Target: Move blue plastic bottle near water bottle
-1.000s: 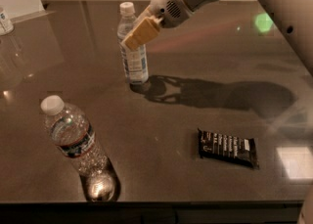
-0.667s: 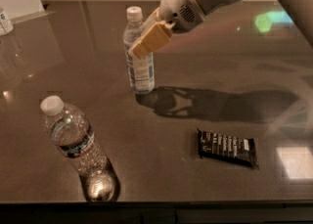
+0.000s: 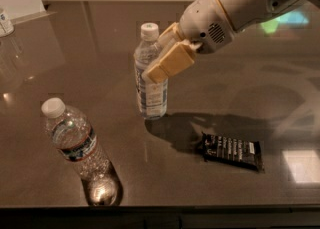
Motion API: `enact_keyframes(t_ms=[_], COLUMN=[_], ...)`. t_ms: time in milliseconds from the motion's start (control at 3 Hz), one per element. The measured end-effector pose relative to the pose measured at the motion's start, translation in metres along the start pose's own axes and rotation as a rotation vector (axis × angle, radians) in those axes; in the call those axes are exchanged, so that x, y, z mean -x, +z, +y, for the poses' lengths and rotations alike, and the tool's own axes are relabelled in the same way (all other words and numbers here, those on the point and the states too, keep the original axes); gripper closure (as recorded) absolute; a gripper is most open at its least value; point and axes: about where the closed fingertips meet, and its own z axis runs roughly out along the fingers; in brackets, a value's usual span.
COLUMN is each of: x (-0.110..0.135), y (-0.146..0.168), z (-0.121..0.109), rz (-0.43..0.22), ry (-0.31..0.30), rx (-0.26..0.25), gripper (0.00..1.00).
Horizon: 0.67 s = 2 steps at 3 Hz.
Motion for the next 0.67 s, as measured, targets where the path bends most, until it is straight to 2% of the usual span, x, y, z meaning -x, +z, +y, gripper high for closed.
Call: enact_keyframes(t_ms=[667], x=[0.004], y=[0.006], z=[0.051], rz=[-0.023], ry=[-0.065], rx=[0.048], gripper=[1.00])
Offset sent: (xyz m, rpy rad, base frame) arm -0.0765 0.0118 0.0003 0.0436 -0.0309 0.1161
